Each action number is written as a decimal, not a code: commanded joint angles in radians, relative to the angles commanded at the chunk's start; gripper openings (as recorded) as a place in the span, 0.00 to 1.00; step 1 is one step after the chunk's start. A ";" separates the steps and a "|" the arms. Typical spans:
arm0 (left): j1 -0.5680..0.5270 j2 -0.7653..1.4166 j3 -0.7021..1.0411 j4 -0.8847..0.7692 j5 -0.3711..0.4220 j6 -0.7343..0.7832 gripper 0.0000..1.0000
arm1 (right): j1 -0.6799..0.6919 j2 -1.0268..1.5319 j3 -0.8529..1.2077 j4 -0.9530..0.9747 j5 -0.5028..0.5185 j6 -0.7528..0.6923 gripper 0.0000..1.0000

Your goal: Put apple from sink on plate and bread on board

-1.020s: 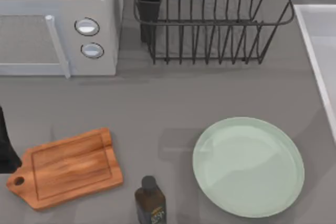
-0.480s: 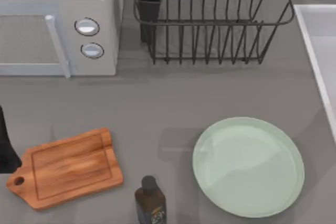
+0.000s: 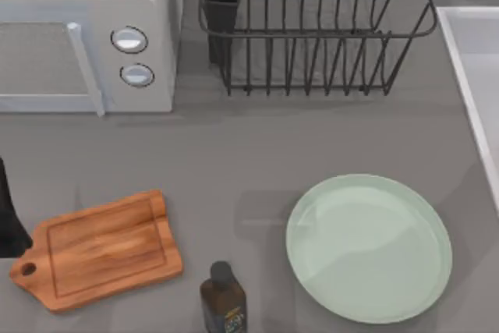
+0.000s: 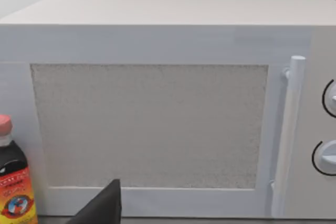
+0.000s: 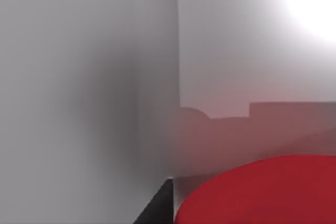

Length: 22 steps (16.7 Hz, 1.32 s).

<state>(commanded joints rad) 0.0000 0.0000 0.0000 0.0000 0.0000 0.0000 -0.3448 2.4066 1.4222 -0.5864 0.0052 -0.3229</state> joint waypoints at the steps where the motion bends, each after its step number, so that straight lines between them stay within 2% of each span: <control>1: 0.000 0.000 0.000 0.000 0.000 0.000 1.00 | 0.000 0.000 0.000 0.000 0.000 0.000 0.00; 6: 0.000 0.000 0.000 0.000 0.000 0.000 1.00 | 0.001 -0.088 0.037 -0.073 -0.017 0.008 0.00; 13: 0.000 0.000 0.000 0.000 0.000 0.000 1.00 | 0.001 -0.244 0.139 -0.338 -0.018 0.006 0.00; 19: 0.000 0.000 0.000 0.000 0.000 0.000 1.00 | 0.012 -0.259 0.148 -0.346 -0.018 0.018 0.00; 22: 0.000 0.000 0.000 0.000 0.000 0.000 1.00 | 0.086 -0.307 0.158 -0.365 -0.016 0.092 0.00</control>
<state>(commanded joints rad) 0.0000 0.0000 0.0000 0.0000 0.0000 0.0000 -0.2584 2.0999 1.5802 -0.9518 -0.0106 -0.2307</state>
